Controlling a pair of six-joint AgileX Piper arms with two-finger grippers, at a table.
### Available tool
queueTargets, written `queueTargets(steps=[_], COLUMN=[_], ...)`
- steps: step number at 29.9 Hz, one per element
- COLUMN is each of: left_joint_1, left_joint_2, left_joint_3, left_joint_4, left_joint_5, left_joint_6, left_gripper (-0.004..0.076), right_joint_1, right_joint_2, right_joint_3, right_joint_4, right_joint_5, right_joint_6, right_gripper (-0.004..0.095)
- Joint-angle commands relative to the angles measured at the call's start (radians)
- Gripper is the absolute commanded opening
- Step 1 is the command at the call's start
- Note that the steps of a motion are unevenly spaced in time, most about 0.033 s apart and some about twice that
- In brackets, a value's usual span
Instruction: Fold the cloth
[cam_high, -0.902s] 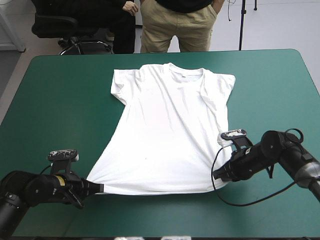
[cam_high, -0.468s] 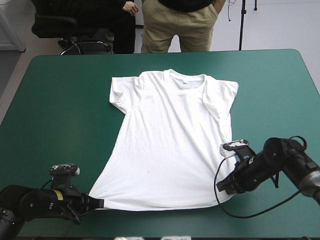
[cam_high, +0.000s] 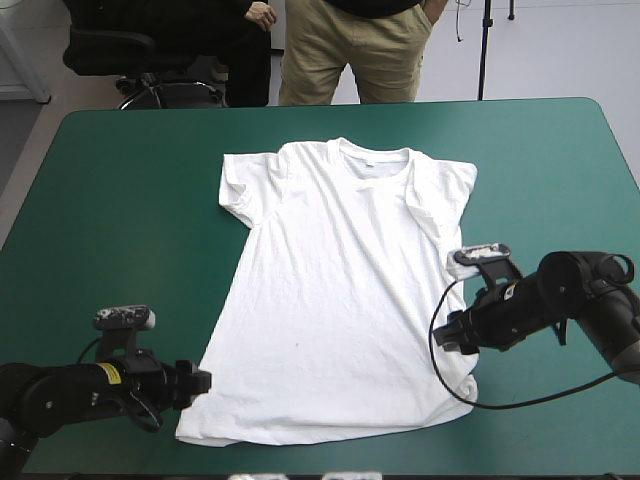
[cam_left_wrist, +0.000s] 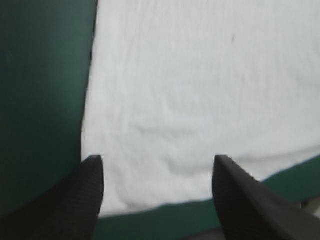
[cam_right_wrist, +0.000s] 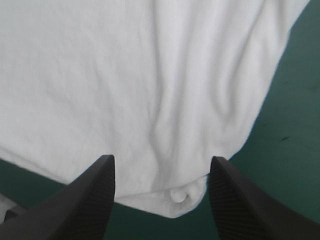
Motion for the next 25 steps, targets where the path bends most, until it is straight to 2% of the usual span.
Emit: queueTargets(steps=[1, 6, 11, 17, 25], left_joint_1=[-0.001, -0.001, -0.001, -0.001, -0.001], left_joint_2=[0.031, 0.199, 0.391, 0.678, 0.928], left_joint_3=[-0.108, -0.246, -0.401, -0.647, -0.895], left_joint_4=[0.078, 0.187, 0.189, 0.206, 0.274], left_joint_5=[-0.090, -0.090, -0.150, -0.024, 0.078], left_joint_6=[-0.037, -0.040, 0.002, 0.080, 0.105], left_gripper=[0.0456, 0.0452, 0.0452, 0.0452, 0.0452], right_joint_1=[-0.001, -0.001, -0.001, -0.001, -0.001], right_joint_2=[-0.028, -0.026, -0.026, -0.026, -0.026], right_joint_3=[-0.172, -0.363, -0.476, -0.490, -0.490], right_joint_4=[-0.094, -0.190, -0.203, -0.205, -0.225], right_joint_5=[0.006, 0.008, 0.019, 0.017, 0.017], right_joint_6=[0.066, 0.106, 0.119, 0.127, 0.131], right_gripper=[0.0537, 0.0534, 0.0492, 0.0444, 0.0438])
